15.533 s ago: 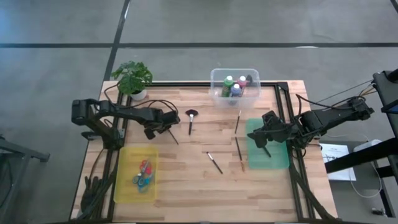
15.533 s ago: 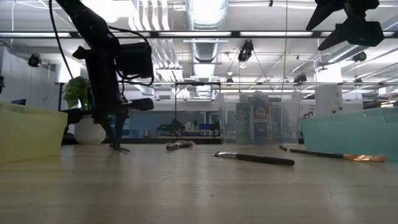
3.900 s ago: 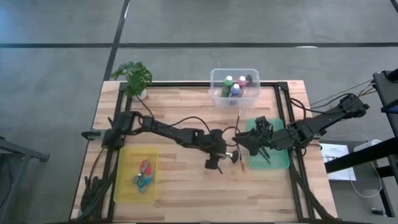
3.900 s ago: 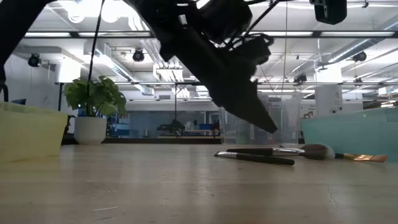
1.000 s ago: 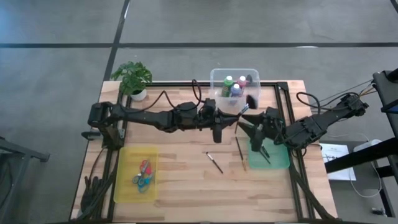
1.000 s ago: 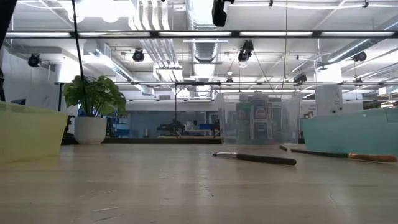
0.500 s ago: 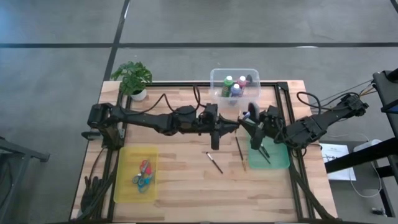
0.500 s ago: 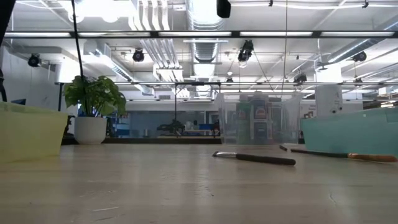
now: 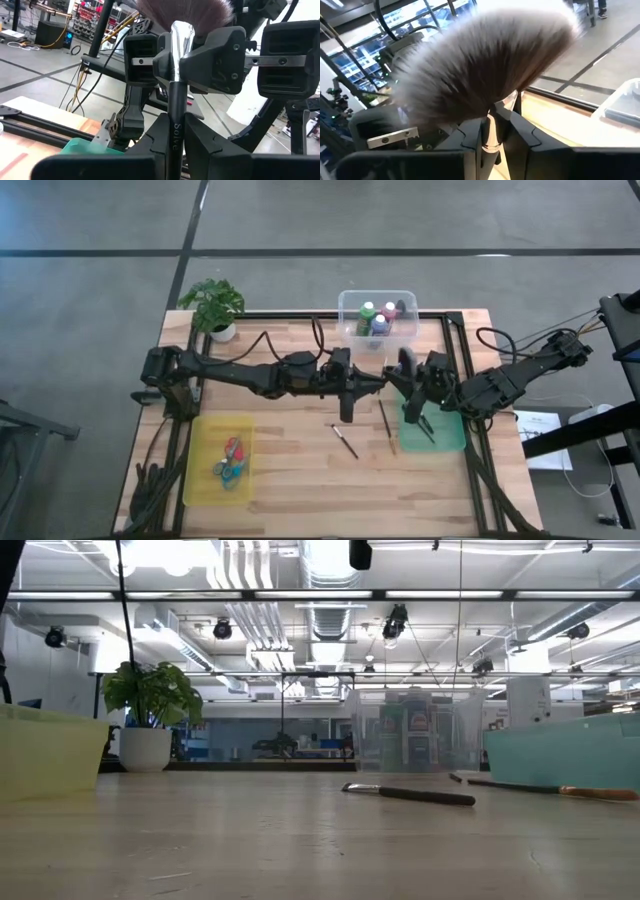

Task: Pick & Place Paint Supplies
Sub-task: Put the black highlighter brush into the green bin

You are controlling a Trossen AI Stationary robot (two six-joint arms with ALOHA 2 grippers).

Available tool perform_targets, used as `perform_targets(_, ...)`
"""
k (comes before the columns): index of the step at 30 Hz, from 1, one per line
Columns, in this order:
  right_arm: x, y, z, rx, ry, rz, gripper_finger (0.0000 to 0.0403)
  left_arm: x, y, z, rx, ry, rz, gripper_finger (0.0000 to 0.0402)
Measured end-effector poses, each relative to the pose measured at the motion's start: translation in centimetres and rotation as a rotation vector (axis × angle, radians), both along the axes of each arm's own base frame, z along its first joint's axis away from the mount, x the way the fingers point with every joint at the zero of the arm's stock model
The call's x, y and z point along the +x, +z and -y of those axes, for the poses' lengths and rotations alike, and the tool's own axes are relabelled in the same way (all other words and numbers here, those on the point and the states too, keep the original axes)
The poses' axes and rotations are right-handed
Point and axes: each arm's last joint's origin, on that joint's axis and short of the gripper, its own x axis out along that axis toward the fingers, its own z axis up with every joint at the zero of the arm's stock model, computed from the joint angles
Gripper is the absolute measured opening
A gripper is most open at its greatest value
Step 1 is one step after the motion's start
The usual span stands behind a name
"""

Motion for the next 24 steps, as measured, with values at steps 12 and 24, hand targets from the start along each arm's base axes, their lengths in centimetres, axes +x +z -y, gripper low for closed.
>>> perform_targets(12, 0.1, 0.0, 0.0, -0.026, -0.02, -0.008, 0.0044, -0.9, -3.4, -1.3, -0.074, 0.206, -0.397, 0.0181)
perform_targets(24, -2.1, -6.8, 1.1, 0.28, -0.085, -0.541, 0.0044, -3.3, -3.4, -2.2, 0.015, 0.253, -0.627, 0.0311)
